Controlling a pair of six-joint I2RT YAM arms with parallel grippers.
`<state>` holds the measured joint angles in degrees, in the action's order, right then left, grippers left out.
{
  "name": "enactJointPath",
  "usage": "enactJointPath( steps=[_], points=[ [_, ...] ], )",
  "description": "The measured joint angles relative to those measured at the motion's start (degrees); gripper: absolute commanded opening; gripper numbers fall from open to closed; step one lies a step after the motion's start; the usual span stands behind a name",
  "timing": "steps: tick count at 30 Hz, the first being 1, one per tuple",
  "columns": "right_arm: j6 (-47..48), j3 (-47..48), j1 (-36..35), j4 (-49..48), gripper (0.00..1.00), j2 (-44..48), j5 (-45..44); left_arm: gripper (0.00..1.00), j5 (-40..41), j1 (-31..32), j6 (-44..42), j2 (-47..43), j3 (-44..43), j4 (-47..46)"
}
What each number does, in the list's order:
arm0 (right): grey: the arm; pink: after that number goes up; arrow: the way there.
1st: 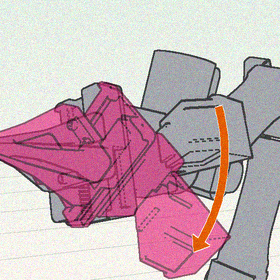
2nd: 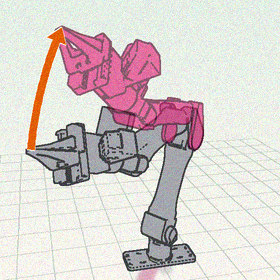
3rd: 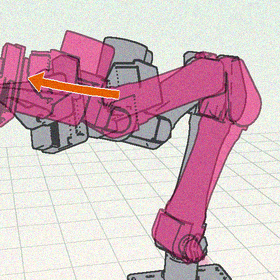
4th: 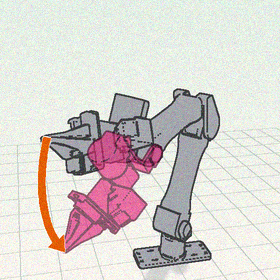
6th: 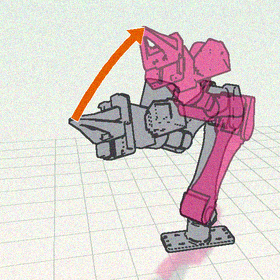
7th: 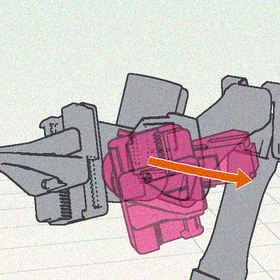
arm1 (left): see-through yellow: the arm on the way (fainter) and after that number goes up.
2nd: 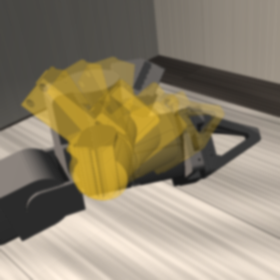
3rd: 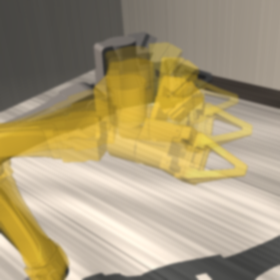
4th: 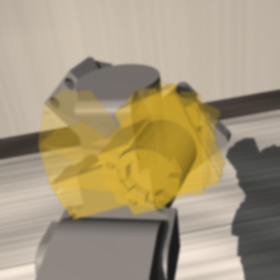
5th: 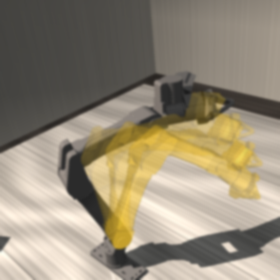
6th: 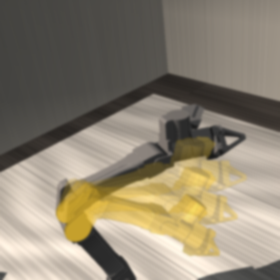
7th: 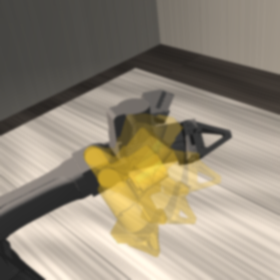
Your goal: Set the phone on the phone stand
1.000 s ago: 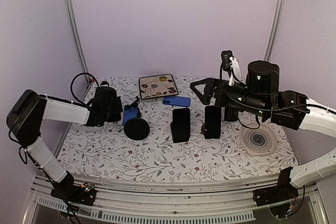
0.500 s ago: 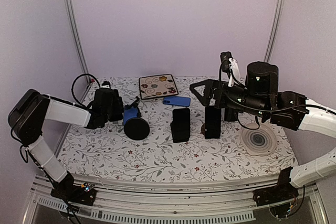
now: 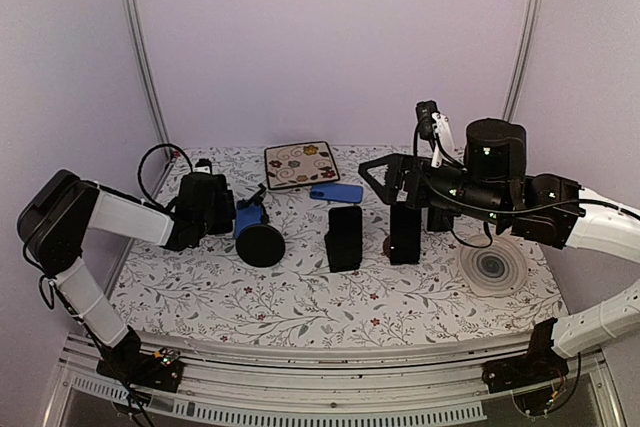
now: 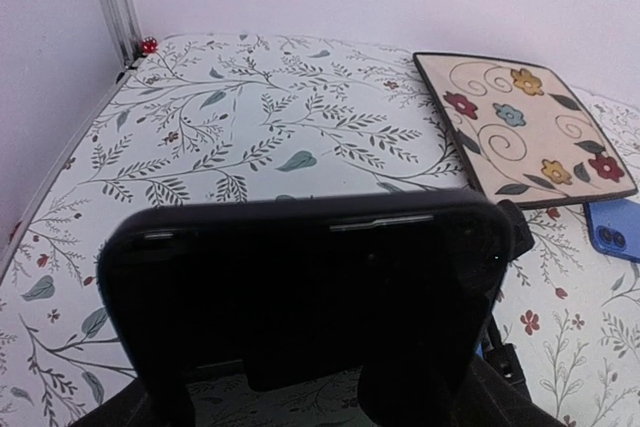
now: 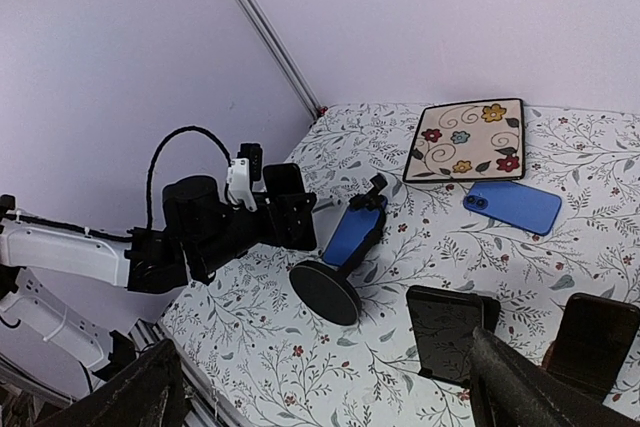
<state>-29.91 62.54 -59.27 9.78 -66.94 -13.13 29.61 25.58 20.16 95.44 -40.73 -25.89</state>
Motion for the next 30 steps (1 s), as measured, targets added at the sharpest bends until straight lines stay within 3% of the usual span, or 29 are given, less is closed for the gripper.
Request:
enactJointPath(
  steps=[4, 30],
  points=[
    [0.00, -0.02, 0.00, 0.00, 0.99, -0.02, 0.00, 0.38, 0.00, 0.00, -0.55, 0.00, 0.59, -0.46],
    [-0.07, -0.07, 0.00, -0.02, 0.99, -0.81, 0.28, 0.83, -0.07, 0.00, -1.18, 0.00, 2.08, -2.05]
  ],
)
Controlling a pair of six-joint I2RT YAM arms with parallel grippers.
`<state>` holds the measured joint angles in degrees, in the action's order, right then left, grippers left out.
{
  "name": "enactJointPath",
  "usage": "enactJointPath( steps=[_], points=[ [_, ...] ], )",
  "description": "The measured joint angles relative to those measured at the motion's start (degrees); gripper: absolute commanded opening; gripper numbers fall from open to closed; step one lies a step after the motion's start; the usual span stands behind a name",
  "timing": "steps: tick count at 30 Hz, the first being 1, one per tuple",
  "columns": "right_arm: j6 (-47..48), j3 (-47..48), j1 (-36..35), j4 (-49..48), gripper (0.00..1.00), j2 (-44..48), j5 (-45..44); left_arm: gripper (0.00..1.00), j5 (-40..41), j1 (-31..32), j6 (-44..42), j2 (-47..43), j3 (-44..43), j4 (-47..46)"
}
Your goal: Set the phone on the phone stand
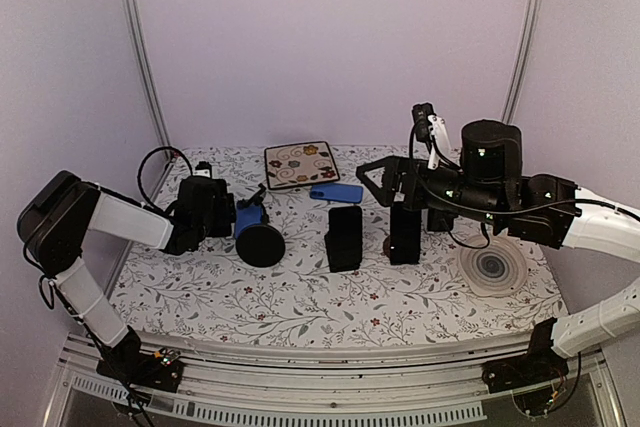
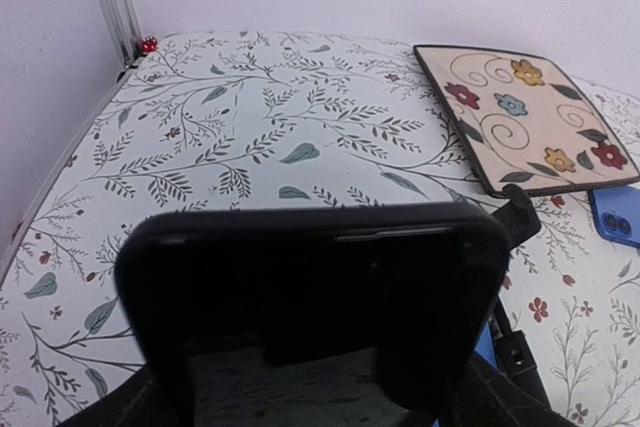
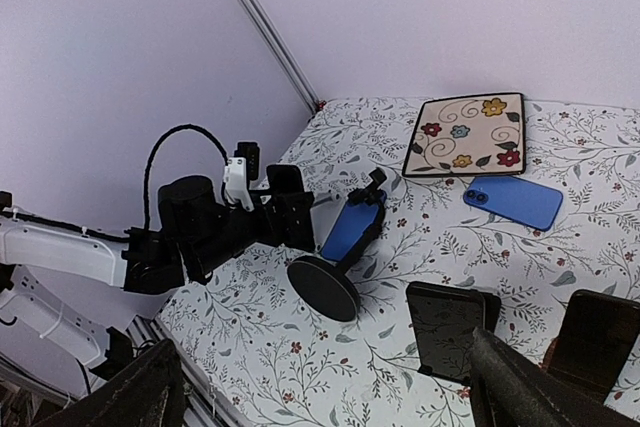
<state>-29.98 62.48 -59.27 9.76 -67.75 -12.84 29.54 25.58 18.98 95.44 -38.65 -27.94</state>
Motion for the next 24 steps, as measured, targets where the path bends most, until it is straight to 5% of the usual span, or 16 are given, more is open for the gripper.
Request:
enactJointPath(
  steps=[9, 24],
  points=[
    [-0.04, 0.00, 0.00, -0.02, 0.99, 0.00, 0.11, 0.88, 0.04, 0.07, -0.11, -0.04, 0.04, -2.21],
    [-0.04, 0.00, 0.00, 0.00, 0.99, -0.24, 0.13, 0.70, 0.26, 0.28, 0.79, -0.04, 0.02, -2.60]
  ],
)
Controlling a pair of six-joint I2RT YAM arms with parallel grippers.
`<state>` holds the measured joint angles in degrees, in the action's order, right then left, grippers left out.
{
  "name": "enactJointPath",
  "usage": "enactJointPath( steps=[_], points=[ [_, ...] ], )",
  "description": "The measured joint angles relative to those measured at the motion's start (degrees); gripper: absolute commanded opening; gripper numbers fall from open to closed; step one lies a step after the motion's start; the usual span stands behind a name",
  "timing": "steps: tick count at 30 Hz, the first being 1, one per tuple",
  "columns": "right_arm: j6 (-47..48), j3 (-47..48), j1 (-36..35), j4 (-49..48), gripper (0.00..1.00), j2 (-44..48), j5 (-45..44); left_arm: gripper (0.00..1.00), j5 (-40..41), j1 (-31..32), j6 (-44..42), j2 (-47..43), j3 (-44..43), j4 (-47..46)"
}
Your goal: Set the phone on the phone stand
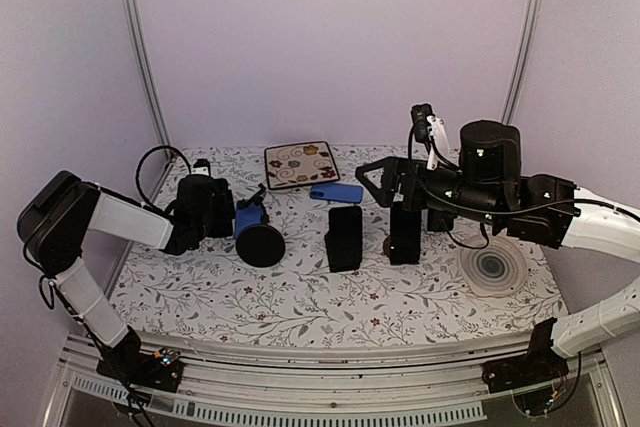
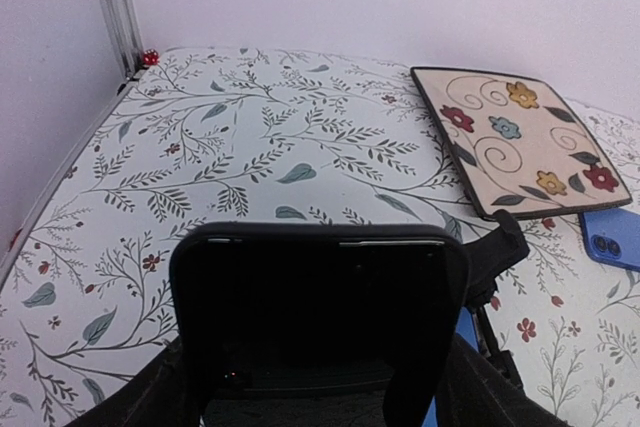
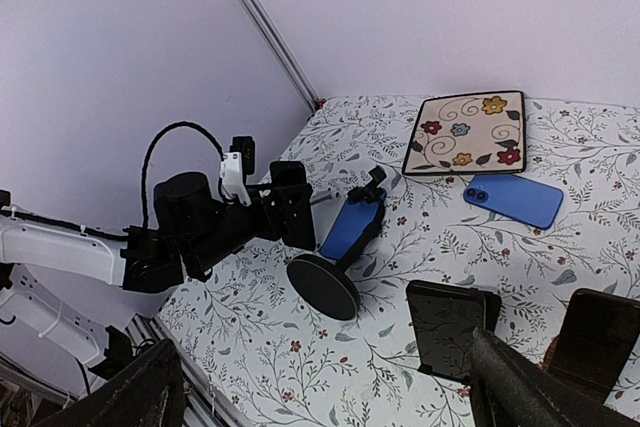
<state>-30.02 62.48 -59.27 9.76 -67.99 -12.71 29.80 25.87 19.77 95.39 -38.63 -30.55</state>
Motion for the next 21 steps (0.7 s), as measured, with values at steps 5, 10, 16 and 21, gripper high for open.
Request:
enactJointPath(
  steps=[5, 10, 16, 21],
  points=[
    [0.00, 0.00, 0.00, 0.00, 0.99, 0.00, -0.02, 0.84, 0.00, 0.00, 0.07, 0.00, 0.00, 0.04],
    [0.00, 0.00, 0.00, 0.00, 0.99, 0.00, -0.02, 0.94, -0.11, 0.00, 0.22, -0.44, 0.00, 0.44],
    [0.00, 0.00, 0.00, 0.00, 0.99, -0.02, 0.02, 0.97, -0.04, 0.24, 0.13, -3.67, 0.00, 2.25],
    [0.00, 0.00, 0.00, 0.00, 0.99, -0.02, 0.02, 0.96, 0.02, 0.81, -0.09, -8.61, 0.00, 4.46]
  ],
)
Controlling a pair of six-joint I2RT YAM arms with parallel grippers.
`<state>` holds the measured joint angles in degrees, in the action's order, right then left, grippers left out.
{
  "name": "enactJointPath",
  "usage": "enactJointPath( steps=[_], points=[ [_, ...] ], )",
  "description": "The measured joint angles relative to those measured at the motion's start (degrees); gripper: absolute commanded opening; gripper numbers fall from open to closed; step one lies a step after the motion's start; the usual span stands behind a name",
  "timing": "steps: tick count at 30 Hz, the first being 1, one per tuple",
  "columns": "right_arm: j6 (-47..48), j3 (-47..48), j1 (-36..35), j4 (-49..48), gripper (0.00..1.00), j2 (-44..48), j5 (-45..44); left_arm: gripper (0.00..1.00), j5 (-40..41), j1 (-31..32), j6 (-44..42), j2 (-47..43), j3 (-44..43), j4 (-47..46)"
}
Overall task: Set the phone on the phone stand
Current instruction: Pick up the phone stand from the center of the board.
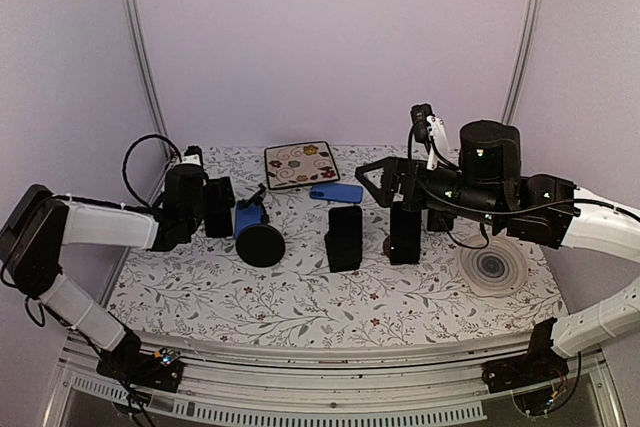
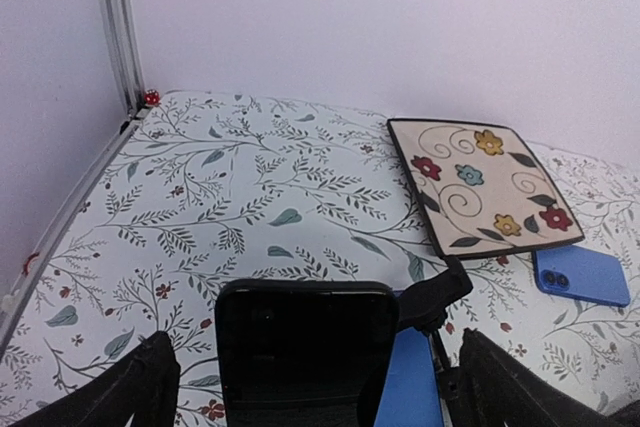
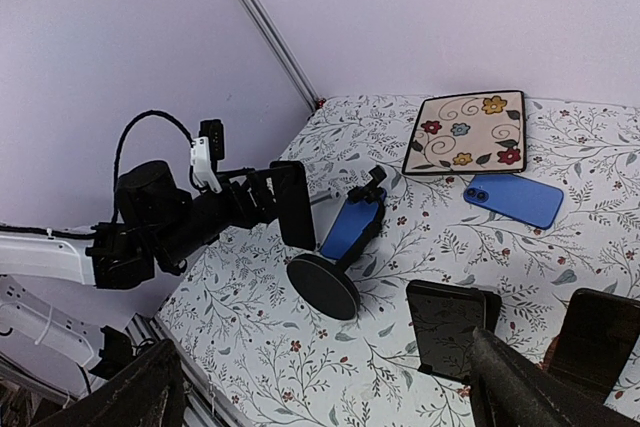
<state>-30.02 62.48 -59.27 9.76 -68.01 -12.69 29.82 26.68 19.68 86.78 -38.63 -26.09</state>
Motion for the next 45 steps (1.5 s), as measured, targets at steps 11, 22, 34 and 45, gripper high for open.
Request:
enactJointPath(
  steps=[11, 22, 34, 45],
  points=[
    [-0.22, -0.42, 0.00, 0.04, 0.99, 0.00, -0.02, 0.93, -4.28, 6.27, -0.39, -10.78, -0.76, 11.47],
    [-0.42, -0.85, 0.00, 0.04, 0.99, -1.42, 0.00, 0.91, -25.55, 7.91, -1.92, -11.58, -5.16, 24.76],
    [-0.66, -0.85, 0.00, 0.07, 0.99, -2.25, 0.79, 0.68, -25.42, 8.26, 2.95, 2.54, -23.47, 38.29],
    [-0.66, -2.19, 0.00, 0.11, 0.99, -0.42, 0.74, 0.58, -18.12, 9.22, 5.79, 15.45, -31.58, 46.14]
  ],
)
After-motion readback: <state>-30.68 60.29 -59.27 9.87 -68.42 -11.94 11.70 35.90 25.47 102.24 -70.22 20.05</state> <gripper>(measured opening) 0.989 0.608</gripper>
